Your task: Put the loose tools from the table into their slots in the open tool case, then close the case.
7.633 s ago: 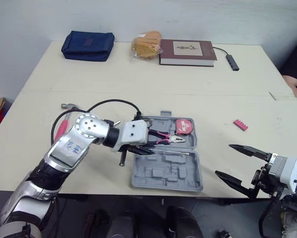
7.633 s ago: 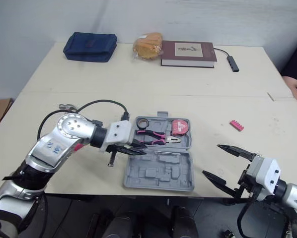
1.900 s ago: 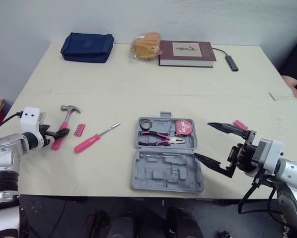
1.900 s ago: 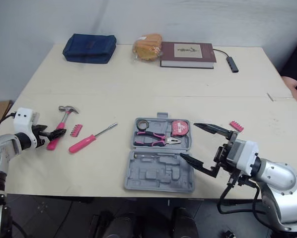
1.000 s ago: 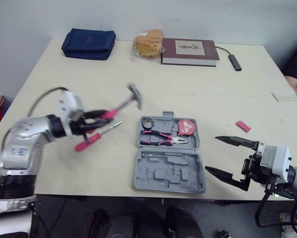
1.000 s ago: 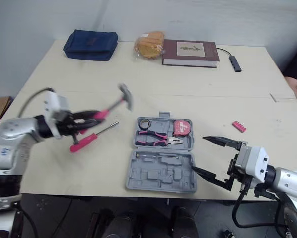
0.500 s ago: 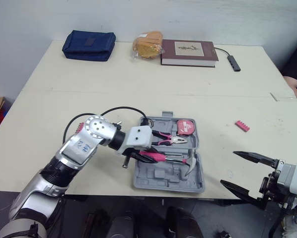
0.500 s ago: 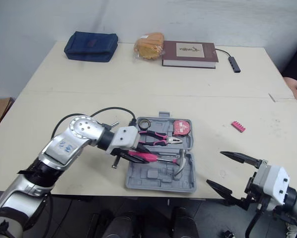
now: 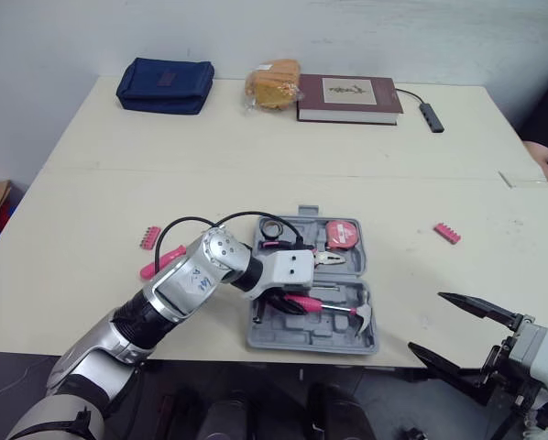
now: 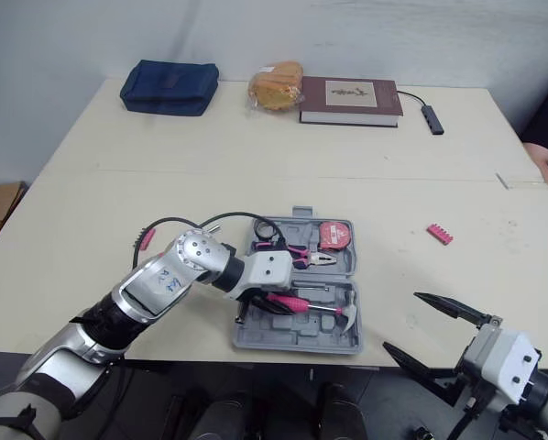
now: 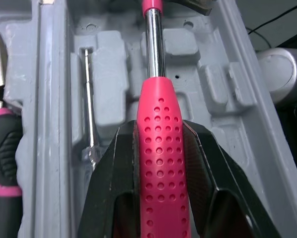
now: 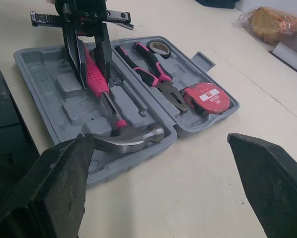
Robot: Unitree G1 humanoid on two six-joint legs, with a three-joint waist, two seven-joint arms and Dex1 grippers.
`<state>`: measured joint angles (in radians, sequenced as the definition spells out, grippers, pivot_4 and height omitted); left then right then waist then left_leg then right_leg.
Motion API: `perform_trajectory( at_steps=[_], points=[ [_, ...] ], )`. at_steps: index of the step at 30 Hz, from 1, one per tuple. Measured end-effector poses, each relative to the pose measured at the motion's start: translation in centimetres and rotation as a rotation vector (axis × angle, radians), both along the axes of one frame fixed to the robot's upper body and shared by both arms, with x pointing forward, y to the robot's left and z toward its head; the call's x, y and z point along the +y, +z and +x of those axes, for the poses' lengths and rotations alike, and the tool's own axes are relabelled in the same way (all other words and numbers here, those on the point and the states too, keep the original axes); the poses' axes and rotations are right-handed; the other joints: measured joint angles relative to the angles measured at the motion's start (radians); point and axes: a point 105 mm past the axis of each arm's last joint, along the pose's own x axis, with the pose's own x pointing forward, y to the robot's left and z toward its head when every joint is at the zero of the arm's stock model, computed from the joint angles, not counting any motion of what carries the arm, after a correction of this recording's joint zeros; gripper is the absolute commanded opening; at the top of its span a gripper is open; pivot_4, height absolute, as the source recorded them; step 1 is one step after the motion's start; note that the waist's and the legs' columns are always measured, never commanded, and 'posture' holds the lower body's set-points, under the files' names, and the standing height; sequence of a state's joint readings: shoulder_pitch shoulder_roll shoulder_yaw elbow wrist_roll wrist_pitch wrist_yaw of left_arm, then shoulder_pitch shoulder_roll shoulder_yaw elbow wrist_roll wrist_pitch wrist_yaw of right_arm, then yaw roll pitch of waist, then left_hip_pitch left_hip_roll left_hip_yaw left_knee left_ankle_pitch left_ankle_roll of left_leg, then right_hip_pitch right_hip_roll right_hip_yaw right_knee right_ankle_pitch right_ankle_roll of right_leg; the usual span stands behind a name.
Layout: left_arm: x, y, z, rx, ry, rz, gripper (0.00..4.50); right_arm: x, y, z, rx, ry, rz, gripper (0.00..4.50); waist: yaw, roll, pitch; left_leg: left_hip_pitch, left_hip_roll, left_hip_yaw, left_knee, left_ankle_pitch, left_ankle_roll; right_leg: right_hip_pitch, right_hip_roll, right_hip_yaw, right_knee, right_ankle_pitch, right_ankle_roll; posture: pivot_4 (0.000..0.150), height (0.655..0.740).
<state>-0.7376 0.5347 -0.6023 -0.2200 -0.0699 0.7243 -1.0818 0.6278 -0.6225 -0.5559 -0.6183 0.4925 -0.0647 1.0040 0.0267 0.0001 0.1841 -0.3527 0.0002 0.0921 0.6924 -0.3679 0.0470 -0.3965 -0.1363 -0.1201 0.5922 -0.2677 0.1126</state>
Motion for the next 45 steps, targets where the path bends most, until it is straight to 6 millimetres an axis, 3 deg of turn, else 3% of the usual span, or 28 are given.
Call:
perform_trajectory(
  at_steps=[11, 19, 23, 26, 27, 32, 33, 34, 39, 45],
  points=[
    [0.2, -0.1, 0.3, -0.008, 0.046, 0.002, 0.55, 0.1, 0.1, 0.2, -0.013, 0.0, -0.004, 4.5, 0.001, 0.0, 0.0, 0.0, 0.0, 0.0, 0.001, 0.0, 0.0, 0.0, -0.005, 0.0, 0.0, 0.0, 0.0, 0.15, 0.74],
    [0.8, 1.0, 0.6, -0.062, 0.046, -0.031, 4.43, 0.1, 0.1, 0.3, -0.016, 0.006, -0.006, 4.5, 0.002, 0.0, 0.0, 0.0, -0.001, 0.0, 0.002, 0.0, 0.0, 0.0, -0.007, 0.0, 0.0, 0.0, 0.0, 0.15, 0.74],
    [0.7, 1.8, 0.0, -0.028, 0.003, -0.105, 4.47, 0.1, 0.1, 0.3, -0.012, 0.012, -0.008, 4.5, 0.0, 0.0, 0.0, 0.0, -0.001, 0.0, 0.002, 0.0, 0.001, 0.0, -0.007, -0.001, 0.001, 0.0, 0.0, 0.15, 0.74],
    [-0.3, 3.1, -0.7, -0.053, -0.107, -0.275, 3.6, -0.1, -0.1, 0.3, -0.002, 0.008, -0.008, 4.5, 0.001, 0.001, 0.0, 0.0, -0.001, 0.0, 0.002, 0.0, 0.001, 0.0, -0.009, -0.001, 0.0, 0.0, 0.0, 0.15, 0.74],
    [-0.5, 3.2, -0.7, -0.053, -0.124, -0.323, 3.09, -0.1, -0.2, 0.3, -0.001, 0.007, -0.008, 4.5, 0.002, 0.001, 0.0, 0.0, -0.002, 0.0, 0.003, -0.001, 0.001, 0.0, -0.009, -0.002, 0.0, 0.0, 0.0, 0.15, 0.74],
    [-0.6, 2.0, 0.0, -0.025, -0.109, -0.401, 0.83, -0.2, -0.2, 0.3, 0.003, 0.003, -0.007, 4.5, 0.0, 0.001, 0.0, 0.0, -0.002, 0.0, 0.005, -0.001, 0.002, 0.001, -0.008, -0.002, 0.001, 0.0, 0.0, 0.15, 0.74],
    [-0.5, 1.9, 0.1, -0.025, -0.106, -0.399, 0.69, -0.2, -0.2, 0.3, 0.003, 0.003, -0.007, 4.5, 0.0, 0.001, 0.0, 0.0, -0.002, 0.0, 0.004, -0.001, 0.002, 0.001, -0.008, -0.002, 0.001, 0.0, 0.0, 0.15, 0.74],
    [-0.4, 1.6, 0.2, -0.031, -0.103, -0.395, 0.07, -0.2, -0.3, 0.3, 0.003, 0.002, -0.007, 4.5, 0.0, 0.001, 0.0, 0.0, -0.002, 0.0, 0.004, -0.001, 0.002, 0.001, -0.008, -0.002, 0.001, 0.0, 0.0, 0.15, 0.74],
    [0.1, -0.6, 0.9, -0.017, -0.043, -0.338, 0.03, -0.3, -0.3, 0.3, -0.002, 0.003, -0.01, 4.5, 0.002, 0.001, 0.0, 0.0, -0.003, 0.0, 0.005, -0.002, 0.003, 0.001, -0.007, -0.003, 0.001, 0.0, 0.0, 0.15, 0.74],
    [-0.1, -1.0, 0.7, 0.006, -0.049, -0.321, 0.03, -0.3, -0.3, 0.2, -0.001, 0.002, -0.009, 4.5, 0.001, 0.001, 0.0, 0.0, -0.003, 0.0, 0.005, -0.002, 0.004, 0.001, -0.01, -0.003, 0.001, 0.0, 0.0, 0.15, 0.74]
  ],
)
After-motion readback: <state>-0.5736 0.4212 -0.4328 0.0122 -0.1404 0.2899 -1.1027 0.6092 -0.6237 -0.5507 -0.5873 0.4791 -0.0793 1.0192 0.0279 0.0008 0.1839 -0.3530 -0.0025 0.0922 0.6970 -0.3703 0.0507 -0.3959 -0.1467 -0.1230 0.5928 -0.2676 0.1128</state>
